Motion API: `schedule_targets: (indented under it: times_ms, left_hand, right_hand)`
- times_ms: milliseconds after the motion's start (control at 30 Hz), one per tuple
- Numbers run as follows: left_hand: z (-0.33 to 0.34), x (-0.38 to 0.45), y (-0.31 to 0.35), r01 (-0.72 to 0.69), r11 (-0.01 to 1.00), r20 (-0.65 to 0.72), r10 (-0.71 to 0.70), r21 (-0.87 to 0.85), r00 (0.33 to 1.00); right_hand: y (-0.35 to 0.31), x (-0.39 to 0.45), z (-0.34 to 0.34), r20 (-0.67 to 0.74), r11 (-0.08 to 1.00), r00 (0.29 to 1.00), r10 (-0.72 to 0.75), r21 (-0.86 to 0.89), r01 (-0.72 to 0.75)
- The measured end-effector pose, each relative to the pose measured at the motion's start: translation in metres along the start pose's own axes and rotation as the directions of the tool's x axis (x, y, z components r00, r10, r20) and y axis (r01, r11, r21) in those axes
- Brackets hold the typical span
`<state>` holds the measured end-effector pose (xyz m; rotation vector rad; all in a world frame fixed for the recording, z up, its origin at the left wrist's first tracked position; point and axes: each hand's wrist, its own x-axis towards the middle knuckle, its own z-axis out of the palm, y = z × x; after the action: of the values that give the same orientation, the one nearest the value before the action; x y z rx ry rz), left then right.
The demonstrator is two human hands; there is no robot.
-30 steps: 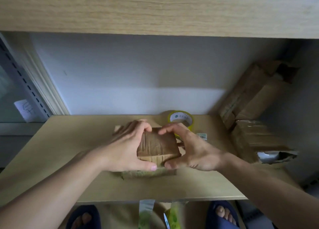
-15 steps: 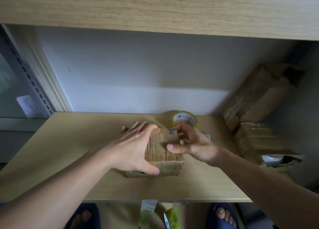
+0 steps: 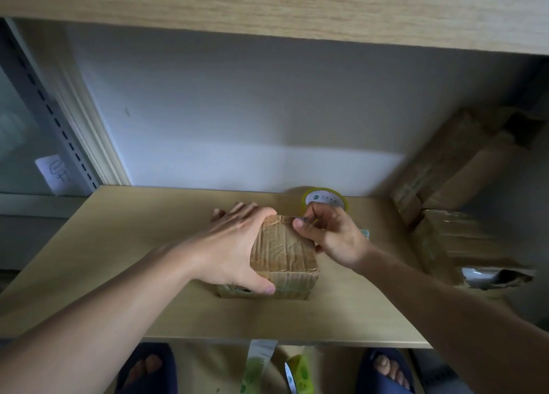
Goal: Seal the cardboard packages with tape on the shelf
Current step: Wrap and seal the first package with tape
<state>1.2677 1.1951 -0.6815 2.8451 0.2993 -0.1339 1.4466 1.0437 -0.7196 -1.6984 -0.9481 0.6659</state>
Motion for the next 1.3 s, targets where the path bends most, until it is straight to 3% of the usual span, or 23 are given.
schedule_targets:
  times_ms: [167, 367, 467, 600, 867, 1300]
  left_hand:
    - [0.0, 0.0, 0.001, -0.006, 1.0, -0.006, 0.006, 0.008, 1.0]
    - [0.0, 0.0, 0.001, -0.012, 1.0, -0.005, 0.012, 0.013, 1.0]
    - [0.0, 0.001, 0.001, -0.015, 1.0, 0.0, 0.015, 0.015, 1.0]
    - [0.001, 0.002, 0.001, -0.045, 0.999, -0.027, 0.046, 0.022, 0.999]
    - [0.001, 0.002, -0.001, -0.045, 0.999, -0.026, 0.045, 0.01, 0.999]
    - [0.0, 0.001, -0.001, -0.032, 0.999, -0.032, 0.032, 0.009, 0.999]
  right_hand:
    - [0.0, 0.001, 0.001, -0.045, 0.997, 0.998, -0.033, -0.064, 0.03]
    - [-0.007, 0.003, 0.007, -0.065, 0.999, 0.997, 0.039, 0.001, -0.04]
    - [-0.011, -0.001, 0.003, 0.036, 0.992, 0.994, 0.103, 0.065, -0.105]
    - [-0.007, -0.01, -0.001, 0.199, 1.0, 0.979, 0.03, -0.007, -0.03]
    - [0.002, 0.0, 0.007, -0.031, 0.964, 0.993, -0.111, -0.245, 0.1]
    - [-0.007, 0.008, 0.01, -0.048, 0.932, 0.987, -0.157, -0.338, 0.132]
